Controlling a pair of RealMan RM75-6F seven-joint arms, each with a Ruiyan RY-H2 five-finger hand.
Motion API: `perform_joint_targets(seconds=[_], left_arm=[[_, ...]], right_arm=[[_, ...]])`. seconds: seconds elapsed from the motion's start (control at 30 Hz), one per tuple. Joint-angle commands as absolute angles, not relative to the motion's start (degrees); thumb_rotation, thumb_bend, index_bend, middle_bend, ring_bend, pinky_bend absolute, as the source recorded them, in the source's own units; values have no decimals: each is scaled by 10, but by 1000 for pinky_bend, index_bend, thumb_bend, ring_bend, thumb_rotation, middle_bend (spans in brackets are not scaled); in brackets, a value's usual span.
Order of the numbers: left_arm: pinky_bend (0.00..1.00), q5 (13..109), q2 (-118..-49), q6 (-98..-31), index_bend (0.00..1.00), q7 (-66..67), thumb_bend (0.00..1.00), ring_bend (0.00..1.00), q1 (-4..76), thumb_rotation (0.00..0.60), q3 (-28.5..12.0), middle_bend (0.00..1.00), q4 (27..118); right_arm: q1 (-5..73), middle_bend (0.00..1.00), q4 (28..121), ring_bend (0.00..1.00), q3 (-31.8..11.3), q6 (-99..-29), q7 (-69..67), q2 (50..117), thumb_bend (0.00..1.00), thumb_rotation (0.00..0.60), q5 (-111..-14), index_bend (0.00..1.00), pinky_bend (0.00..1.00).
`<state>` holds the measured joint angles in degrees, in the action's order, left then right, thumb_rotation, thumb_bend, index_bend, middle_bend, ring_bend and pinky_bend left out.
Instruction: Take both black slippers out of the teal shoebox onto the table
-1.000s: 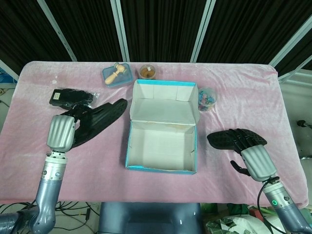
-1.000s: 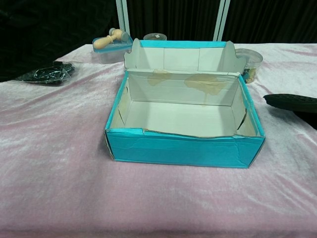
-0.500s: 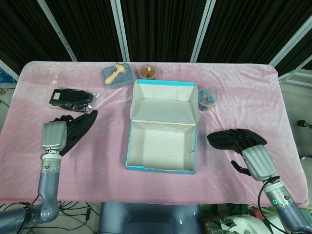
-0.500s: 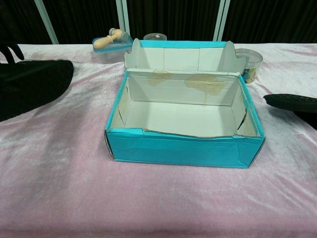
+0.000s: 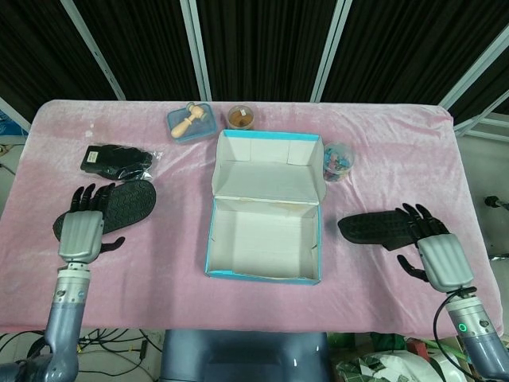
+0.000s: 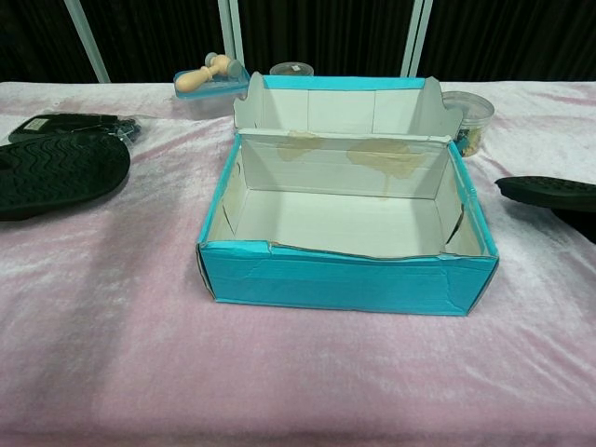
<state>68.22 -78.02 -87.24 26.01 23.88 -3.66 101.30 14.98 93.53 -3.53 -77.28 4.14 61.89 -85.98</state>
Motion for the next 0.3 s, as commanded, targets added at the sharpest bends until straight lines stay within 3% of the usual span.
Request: perform_joint_targets(seconds=[0.03, 0.3], left_arm=[[0, 808, -696, -963, 83, 151, 0, 0, 143, 600, 53, 132, 1058], [0, 843, -657, -1018, 91, 72, 0, 0, 47, 600, 103, 128, 1036]], right_arm=[[137, 62, 935, 40, -38, -786, 51, 619, 230, 600, -849, 0, 224], [100, 62, 942, 33, -31, -822, 64, 624, 231, 600, -831, 0, 224]])
